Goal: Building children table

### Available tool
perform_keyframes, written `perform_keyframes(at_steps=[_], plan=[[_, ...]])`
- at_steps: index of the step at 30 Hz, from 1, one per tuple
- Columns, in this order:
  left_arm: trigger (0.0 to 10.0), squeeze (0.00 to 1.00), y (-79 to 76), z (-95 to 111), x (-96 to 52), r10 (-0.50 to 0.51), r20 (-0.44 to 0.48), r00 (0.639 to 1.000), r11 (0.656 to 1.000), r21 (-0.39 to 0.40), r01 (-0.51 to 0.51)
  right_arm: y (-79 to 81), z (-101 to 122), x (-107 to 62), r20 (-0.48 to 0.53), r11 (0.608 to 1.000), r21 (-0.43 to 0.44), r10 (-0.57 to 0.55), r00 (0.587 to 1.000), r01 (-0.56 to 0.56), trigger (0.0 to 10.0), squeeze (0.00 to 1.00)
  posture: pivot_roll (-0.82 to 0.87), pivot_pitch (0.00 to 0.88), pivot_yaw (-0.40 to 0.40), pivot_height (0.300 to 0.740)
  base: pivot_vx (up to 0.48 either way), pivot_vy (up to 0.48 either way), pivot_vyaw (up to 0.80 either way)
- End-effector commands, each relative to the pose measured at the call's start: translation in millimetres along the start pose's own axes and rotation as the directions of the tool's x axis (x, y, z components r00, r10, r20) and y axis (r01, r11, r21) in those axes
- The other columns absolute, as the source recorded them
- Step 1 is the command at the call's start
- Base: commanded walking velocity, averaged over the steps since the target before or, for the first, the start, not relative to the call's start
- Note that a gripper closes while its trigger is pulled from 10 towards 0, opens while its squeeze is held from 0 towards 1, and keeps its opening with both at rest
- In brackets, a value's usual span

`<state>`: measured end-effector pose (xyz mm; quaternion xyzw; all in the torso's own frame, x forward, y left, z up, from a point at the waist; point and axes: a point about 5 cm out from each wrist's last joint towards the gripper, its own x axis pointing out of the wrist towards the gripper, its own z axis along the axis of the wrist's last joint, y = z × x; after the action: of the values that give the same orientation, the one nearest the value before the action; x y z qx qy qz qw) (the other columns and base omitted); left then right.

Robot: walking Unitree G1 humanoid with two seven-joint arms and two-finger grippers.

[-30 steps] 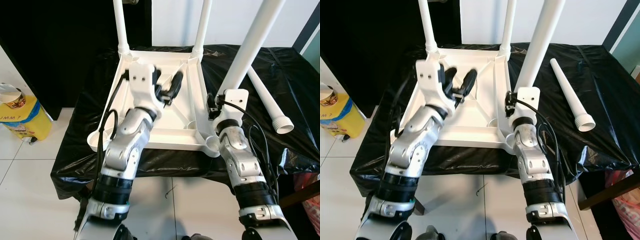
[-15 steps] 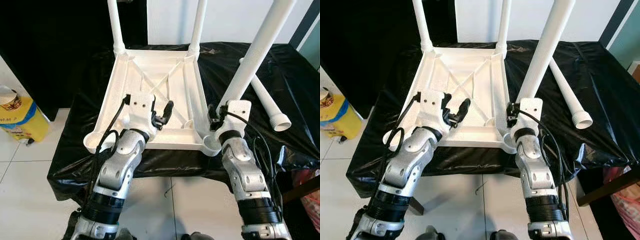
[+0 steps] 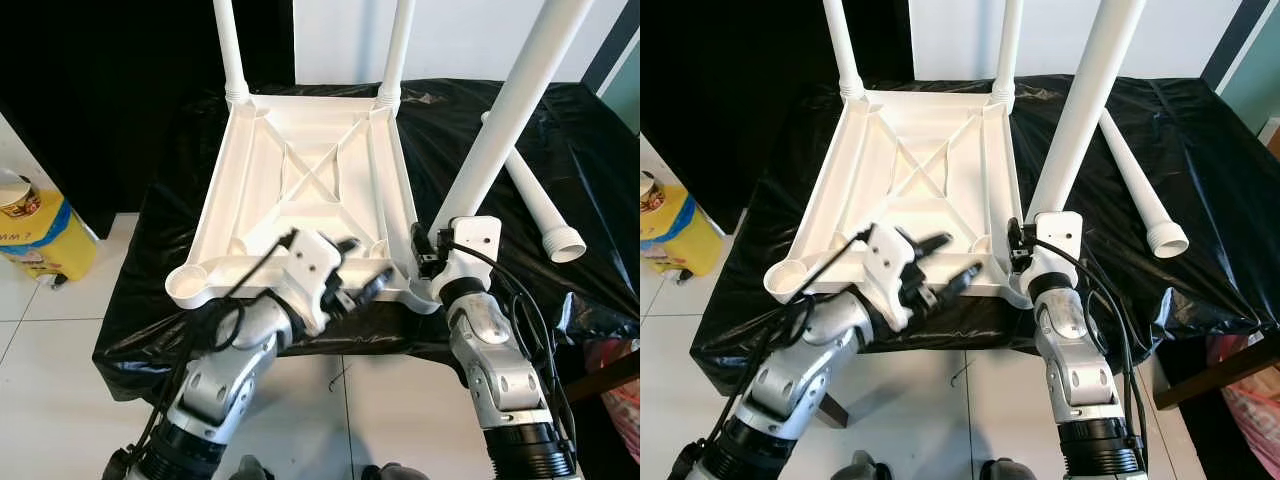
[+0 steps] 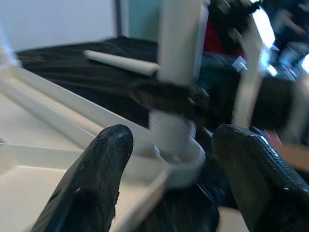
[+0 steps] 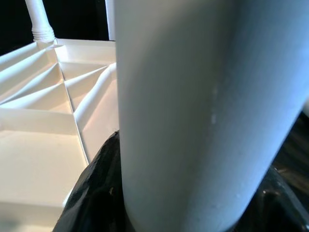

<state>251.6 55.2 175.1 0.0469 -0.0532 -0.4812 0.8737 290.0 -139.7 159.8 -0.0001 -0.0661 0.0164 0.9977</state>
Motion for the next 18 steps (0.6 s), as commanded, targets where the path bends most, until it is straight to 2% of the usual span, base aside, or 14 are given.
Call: perform_keyframes(at_steps=[1, 13, 18], plan=[[10.0, 0.00, -4.7, -1.2, -2.6, -0.048, -0.002, 0.999, 0.999, 0.001, 0.048, -0.7, 0.4, -2.9, -0.004, 1.000, -0.016, 0.008, 1.000, -0.008, 10.0, 0.00, -0.04, 0.082, -0.040, 0.740, 0.000, 0.000, 0.00], [10.0, 0.00, -4.8, -3.2, -6.4, -0.098, -0.027, 0.995, 0.995, -0.014, 0.097, 0.0, -4.9, -8.1, -0.027, 0.999, -0.032, 0.032, 0.999, -0.033, 10.0, 0.00, -0.03, 0.075, -0.035, 0.740, 0.000, 0.000, 0.00], [10.0, 0.00, -2.8, -4.8, -5.9, -0.094, -0.041, 0.995, 0.995, -0.014, 0.094, -1.2, -22.9, -12.5, -0.085, 0.999, -0.034, 0.032, 0.996, -0.035, 10.0, 0.00, -0.03, 0.070, -0.028, 0.740, 0.000, 0.000, 0.00]])
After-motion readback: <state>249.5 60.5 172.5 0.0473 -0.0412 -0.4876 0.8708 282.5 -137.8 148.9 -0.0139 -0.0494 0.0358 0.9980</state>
